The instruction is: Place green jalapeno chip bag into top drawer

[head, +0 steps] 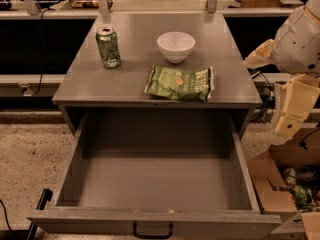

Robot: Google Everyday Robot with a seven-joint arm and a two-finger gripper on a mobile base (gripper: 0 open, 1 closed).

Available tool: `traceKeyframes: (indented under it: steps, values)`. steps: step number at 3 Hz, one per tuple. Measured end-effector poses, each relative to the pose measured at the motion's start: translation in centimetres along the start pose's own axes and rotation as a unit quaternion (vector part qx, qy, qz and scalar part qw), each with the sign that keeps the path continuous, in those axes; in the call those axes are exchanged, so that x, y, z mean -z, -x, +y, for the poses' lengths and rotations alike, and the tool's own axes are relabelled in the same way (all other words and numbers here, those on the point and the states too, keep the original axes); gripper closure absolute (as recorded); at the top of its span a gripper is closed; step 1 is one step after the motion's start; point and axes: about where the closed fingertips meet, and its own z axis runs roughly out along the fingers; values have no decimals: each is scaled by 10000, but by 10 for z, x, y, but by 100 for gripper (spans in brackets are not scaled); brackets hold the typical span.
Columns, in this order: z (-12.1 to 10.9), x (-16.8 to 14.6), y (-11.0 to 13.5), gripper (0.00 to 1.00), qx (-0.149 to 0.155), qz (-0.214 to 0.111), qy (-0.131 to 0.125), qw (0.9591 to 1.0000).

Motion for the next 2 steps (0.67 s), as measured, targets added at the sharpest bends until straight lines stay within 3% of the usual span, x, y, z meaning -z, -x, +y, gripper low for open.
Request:
traceKeyframes:
  steps: [1, 2]
  values:
    - [0, 0, 0, 0, 0, 0, 0, 10000]
    - [-32, -8, 0, 0, 61, -83, -157, 9998]
